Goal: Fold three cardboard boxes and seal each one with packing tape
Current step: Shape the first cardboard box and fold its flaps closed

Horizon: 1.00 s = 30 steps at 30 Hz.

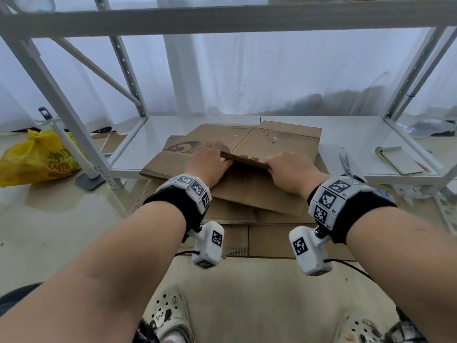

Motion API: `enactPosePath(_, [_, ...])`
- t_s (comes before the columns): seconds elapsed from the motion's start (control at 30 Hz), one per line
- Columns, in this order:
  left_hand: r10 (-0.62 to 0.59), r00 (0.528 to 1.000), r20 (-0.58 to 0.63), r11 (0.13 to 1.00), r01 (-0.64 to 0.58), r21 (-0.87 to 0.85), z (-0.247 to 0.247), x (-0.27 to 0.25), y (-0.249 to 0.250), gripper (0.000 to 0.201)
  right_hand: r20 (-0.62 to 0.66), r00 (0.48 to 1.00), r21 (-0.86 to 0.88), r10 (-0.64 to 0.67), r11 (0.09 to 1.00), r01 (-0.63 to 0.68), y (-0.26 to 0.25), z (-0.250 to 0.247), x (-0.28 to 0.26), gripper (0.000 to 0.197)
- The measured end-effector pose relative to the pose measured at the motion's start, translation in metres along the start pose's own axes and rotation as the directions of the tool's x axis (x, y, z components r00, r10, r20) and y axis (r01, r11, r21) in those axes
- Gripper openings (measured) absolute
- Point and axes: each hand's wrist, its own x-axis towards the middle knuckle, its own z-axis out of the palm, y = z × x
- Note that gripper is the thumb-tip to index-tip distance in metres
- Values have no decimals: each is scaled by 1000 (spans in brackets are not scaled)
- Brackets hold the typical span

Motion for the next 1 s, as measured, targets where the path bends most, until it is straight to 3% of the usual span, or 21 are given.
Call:
enactPosePath(0.1, [-134, 990, -38, 991, 134, -7, -19, -1, -9, 73, -112, 994, -1, 10, 1000, -10, 0, -27, -1, 23])
enactPosePath(0.2, [-255, 967, -23, 967, 255, -8, -41, -8, -15, 80, -231, 970, 63, 81, 996, -69, 2, -52, -1, 34])
enactPosePath(0.27, [-308, 951, 0, 949, 307, -76, -57, -14, -17, 81, -308, 940, 136, 149, 984, -111, -1, -68, -2, 30])
enactPosePath(0.47, [-174, 976, -131, 962, 141, -232, -97, -17, -20, 80, -507, 835, 312, 214, 949, -54, -15, -106, -6, 28])
enactPosePath(0.6, [-144, 979, -145, 973, 113, -201, -116, -17, -18, 74, -522, 836, 247, 170, 968, -42, -17, -121, -9, 30])
enactPosePath(0.8, [-147, 977, -152, 989, 142, -42, -128, -13, -22, 41, -522, 833, 249, 185, 967, -58, -17, -141, -21, 30])
enactPosePath(1.0, [-50, 934, -354, 983, 108, 147, -171, -7, -22, 26, -529, 820, 273, 219, 959, -80, -7, -167, -21, 29])
